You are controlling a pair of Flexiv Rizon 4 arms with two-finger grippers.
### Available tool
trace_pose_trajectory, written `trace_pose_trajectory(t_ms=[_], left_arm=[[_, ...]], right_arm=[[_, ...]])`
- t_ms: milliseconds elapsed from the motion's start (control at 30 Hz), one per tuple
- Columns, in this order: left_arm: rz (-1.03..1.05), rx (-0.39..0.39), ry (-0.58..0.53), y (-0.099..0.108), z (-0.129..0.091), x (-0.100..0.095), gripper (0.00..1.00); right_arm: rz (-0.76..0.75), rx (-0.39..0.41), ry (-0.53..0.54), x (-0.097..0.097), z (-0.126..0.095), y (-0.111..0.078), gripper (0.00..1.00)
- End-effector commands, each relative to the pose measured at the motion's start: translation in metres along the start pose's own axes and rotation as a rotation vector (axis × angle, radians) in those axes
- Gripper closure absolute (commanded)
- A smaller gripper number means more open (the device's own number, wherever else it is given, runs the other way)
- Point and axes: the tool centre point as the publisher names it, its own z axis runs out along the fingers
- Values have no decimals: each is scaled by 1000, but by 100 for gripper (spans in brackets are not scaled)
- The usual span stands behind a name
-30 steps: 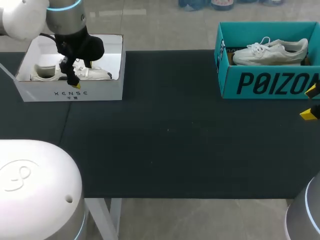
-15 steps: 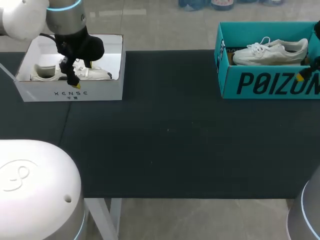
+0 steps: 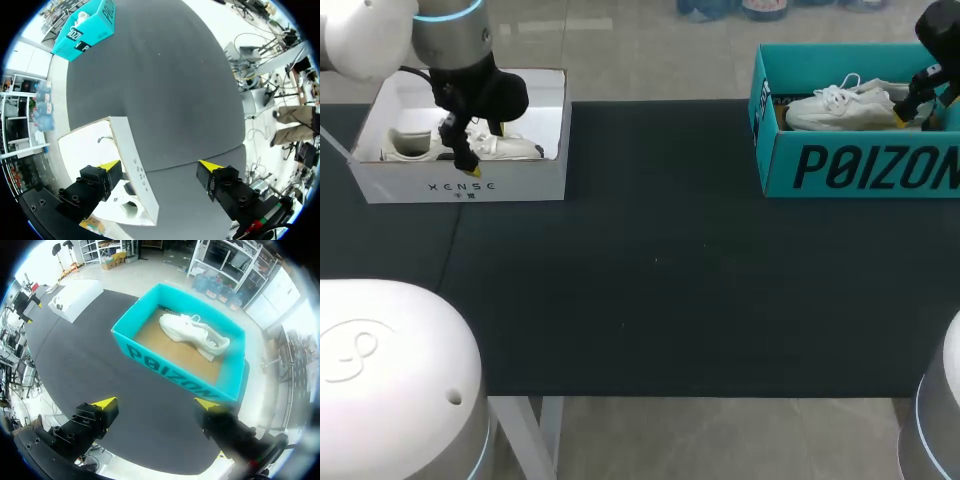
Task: Take the shoe out of the shoebox, open the shoe tongue, remove and reinsert the insole, then place the shoe into the shoebox
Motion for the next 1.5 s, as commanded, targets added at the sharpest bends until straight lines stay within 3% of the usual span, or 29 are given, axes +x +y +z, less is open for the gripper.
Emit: trace_pose_trajectory(t_ms=[33, 133, 167, 300, 433, 600, 1133, 1367, 1500], left_arm=[[1, -2, -1, 0, 0, 1, 0], [1, -2, -1, 0, 0, 1, 0], [1, -2, -1, 0, 0, 1, 0], [1, -2, -1, 0, 0, 1, 0], [1, -2, -1, 0, 0, 1, 0], [1, -2, -1, 0, 0, 1, 0], [1, -2, -1, 0, 0, 1, 0], [1, -2, -1, 0, 0, 1, 0], [1, -2, -1, 0, 0, 1, 0]], right_arm=[[1, 47, -1, 0, 0, 4, 0], [1, 47, -1, 0, 0, 4, 0], [56, 79, 76, -6, 6, 7, 0], [242, 114, 109, -24, 24, 30, 0], [338, 101, 138, -40, 39, 43, 0], [429, 100, 45, -64, 62, 55, 0], [542, 83, 18, -139, 104, 71, 0], [540, 124, 23, -164, 127, 84, 0], [545, 114, 12, -164, 125, 88, 0]])
